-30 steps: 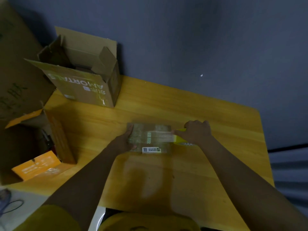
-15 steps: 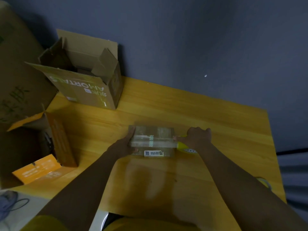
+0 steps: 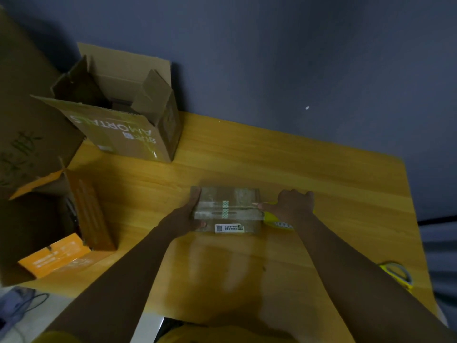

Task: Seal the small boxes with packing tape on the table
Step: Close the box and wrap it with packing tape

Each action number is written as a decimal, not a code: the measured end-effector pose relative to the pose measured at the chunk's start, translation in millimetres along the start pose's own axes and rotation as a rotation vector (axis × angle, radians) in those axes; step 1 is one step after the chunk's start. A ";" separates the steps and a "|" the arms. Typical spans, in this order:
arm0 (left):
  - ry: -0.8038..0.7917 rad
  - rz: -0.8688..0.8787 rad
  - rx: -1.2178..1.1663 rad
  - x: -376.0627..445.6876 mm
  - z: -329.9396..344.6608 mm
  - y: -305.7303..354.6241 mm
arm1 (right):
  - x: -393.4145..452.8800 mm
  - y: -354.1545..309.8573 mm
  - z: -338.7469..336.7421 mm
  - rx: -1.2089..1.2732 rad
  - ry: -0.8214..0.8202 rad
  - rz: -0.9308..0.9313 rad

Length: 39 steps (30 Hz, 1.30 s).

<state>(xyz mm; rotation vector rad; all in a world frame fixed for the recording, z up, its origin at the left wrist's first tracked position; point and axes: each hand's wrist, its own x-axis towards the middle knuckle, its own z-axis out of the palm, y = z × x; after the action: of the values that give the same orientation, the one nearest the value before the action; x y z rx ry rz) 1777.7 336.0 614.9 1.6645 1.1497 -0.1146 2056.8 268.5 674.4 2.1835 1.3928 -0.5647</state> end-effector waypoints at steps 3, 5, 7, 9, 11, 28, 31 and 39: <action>-0.003 -0.002 0.004 -0.8 -0.2 0.3 | -0.7 -0.6 -1.7 0.002 -0.006 0.002; -0.007 -0.002 -0.003 -0.6 -0.4 0.6 | -1.1 0.3 -1.8 0.001 0.002 0.002; -0.012 -0.009 -0.015 -0.5 -0.6 0.4 | -0.5 0.6 -1.3 0.004 -0.003 0.004; -0.013 -0.013 -0.016 -0.6 -0.6 -0.2 | 0.4 -1.0 -1.3 -0.005 -0.008 0.005; -0.014 -0.013 -0.016 -0.4 -0.3 -0.5 | 1.6 -2.4 -2.5 -0.021 -0.004 0.005; 0.148 -0.113 0.311 -5.2 7.5 11.7 | 0.1 -12.1 -8.2 -0.036 -0.037 0.041; 0.248 -0.091 0.603 -11.2 21.2 17.1 | -0.7 -12.1 -8.0 -0.034 -0.036 0.033; 0.444 -0.148 0.477 -2.9 71.8 26.4 | 4.2 -11.2 -6.0 -0.039 -0.043 0.010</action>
<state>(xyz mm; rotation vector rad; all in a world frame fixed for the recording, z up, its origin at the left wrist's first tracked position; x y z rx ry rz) 1827.0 278.5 603.6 2.0869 1.6783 -0.1221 2048.8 279.2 674.8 2.1344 1.3583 -0.5727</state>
